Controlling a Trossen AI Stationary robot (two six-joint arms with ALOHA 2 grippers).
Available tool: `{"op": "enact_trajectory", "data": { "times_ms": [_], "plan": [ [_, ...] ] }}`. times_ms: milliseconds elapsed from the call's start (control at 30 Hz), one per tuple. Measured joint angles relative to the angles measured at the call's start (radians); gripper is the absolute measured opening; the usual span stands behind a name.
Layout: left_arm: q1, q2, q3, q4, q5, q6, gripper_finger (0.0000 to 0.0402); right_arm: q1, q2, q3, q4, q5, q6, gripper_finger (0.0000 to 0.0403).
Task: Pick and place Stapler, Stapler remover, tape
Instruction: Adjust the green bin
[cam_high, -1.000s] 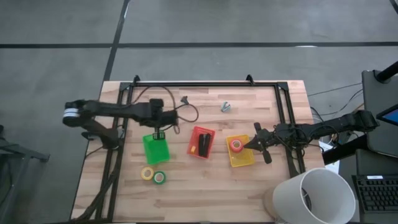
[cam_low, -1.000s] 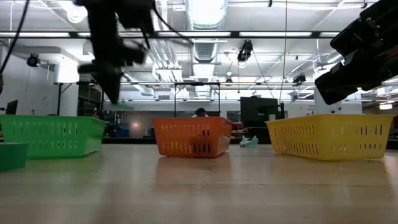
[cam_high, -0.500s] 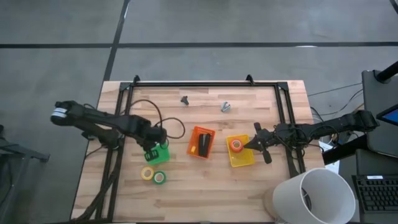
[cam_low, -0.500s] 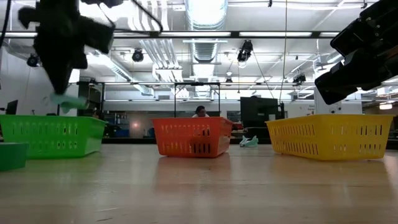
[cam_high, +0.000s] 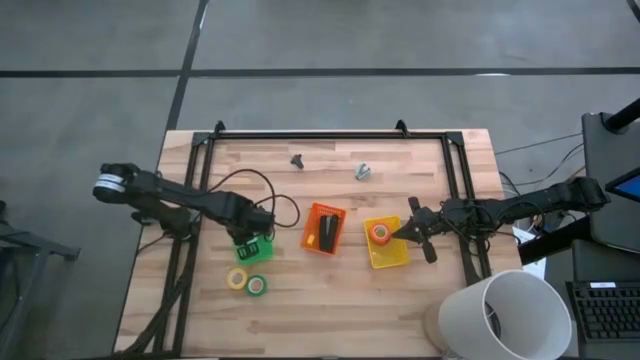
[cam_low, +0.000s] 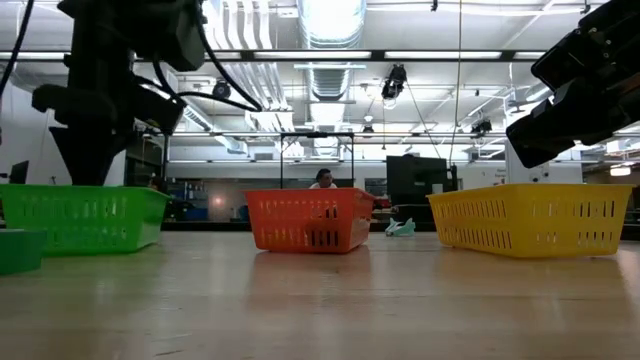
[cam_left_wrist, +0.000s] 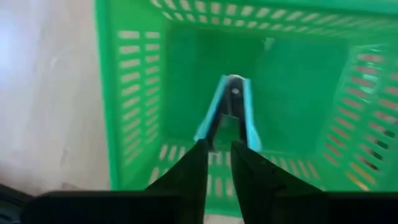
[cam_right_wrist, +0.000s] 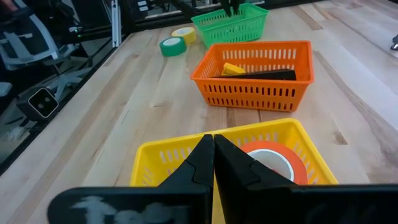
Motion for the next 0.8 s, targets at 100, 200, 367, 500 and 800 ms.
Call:
{"op": "enact_trajectory", "data": {
  "times_ms": [100,200,367,500,800],
  "plan": [
    [0.016,0.012,0.0,-0.001,-0.033,0.016,0.01,0.0,0.0,0.0,0.0,0.0,-0.004,0.0008],
    [0.032,0.019,0.0,0.0,-0.086,0.065,0.0121,0.0,0.0,0.0,0.0,0.0,-0.006,0.0008],
    [0.079,0.031,0.0,0.059,-0.128,0.136,0.0139,0.0,0.0,0.0,0.0,0.0,-0.007,0.0008],
    [0.119,0.045,0.0,0.138,-0.128,0.208,0.0137,0.0,0.0,0.0,0.0,0.0,-0.007,0.0008],
    [0.166,0.096,0.0,0.195,-0.224,0.314,0.0131,0.0,0.0,0.0,0.0,0.0,-0.014,0.0008]
  ]
}}
